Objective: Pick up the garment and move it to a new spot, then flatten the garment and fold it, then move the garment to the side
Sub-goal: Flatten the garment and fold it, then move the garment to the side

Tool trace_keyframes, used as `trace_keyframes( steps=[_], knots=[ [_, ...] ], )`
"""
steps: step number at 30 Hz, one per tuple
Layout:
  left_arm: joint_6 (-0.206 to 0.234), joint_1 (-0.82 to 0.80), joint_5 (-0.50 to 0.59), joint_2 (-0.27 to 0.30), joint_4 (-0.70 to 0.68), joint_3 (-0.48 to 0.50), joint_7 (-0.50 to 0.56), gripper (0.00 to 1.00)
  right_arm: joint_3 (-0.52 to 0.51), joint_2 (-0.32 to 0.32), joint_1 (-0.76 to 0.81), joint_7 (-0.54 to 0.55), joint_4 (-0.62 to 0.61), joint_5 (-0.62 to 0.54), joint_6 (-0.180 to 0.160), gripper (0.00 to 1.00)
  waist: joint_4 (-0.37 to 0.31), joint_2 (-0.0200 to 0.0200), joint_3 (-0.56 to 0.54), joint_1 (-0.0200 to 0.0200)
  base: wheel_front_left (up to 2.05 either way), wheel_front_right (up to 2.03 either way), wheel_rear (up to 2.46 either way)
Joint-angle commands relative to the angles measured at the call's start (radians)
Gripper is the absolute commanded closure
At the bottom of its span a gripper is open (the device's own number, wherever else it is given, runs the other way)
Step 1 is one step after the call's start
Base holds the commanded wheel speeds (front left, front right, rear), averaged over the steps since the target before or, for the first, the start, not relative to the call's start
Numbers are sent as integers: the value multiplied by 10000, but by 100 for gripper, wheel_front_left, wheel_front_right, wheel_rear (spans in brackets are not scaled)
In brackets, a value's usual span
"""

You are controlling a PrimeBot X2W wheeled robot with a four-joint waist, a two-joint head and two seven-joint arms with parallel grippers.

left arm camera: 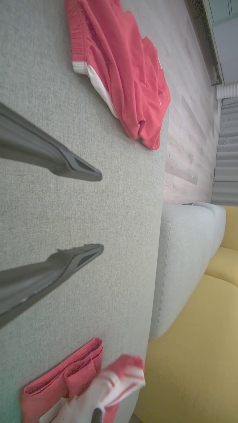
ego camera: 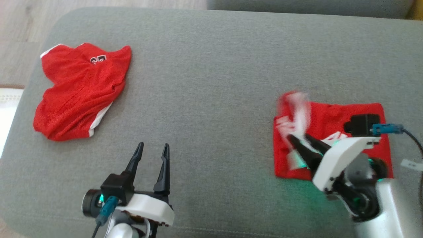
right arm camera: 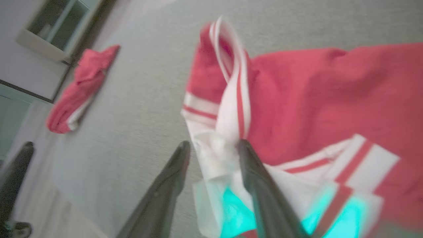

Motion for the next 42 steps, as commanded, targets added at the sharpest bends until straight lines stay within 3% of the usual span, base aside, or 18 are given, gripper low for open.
trace_keyframes(
  steps=[1,5,8,10,16,25,31,34,42],
  knots=[
    [66,-187,-8,-37,-269,338,-122,0,483,102,-517,-383,-377,625,75,0,-102,0,-28,0,0,0,0],
    [27,-175,118,-37,-237,379,-122,0,1357,106,-470,-1457,-458,2237,75,0,-365,0,-187,0,0,0,0],
    [20,-71,241,-37,-230,485,-122,0,1846,108,-327,-2257,-751,2540,75,0,-631,0,-372,0,0,0,0],
    [-20,19,348,-37,-236,546,-122,0,1851,108,-187,-2890,-1042,2078,75,0,-795,0,-514,0,0,0,0],
    [-85,328,483,-37,-314,769,-122,0,987,109,604,-4821,-1738,-753,75,0,-1228,0,-966,0,0,0,0],
    [-238,851,804,-37,-404,1047,-122,0,-836,-336,2177,-8369,-336,-4000,75,0,-1354,0,-1649,0,0,0,0],
    [-367,1143,860,-37,-243,1186,-122,0,-1305,-201,2614,-10047,1389,-4468,75,0,-1164,0,-1867,0,0,0,0],
    [-373,1223,857,-37,-166,1287,-122,0,-1343,-125,2540,-10263,1989,-4470,75,0,-1104,0,-1911,0,0,0,0],
    [-253,1266,779,-37,-246,1388,-122,0,-1184,-91,2361,-10293,2049,-4430,75,0,-1032,0,-1920,0,0,0,0]
  ],
)
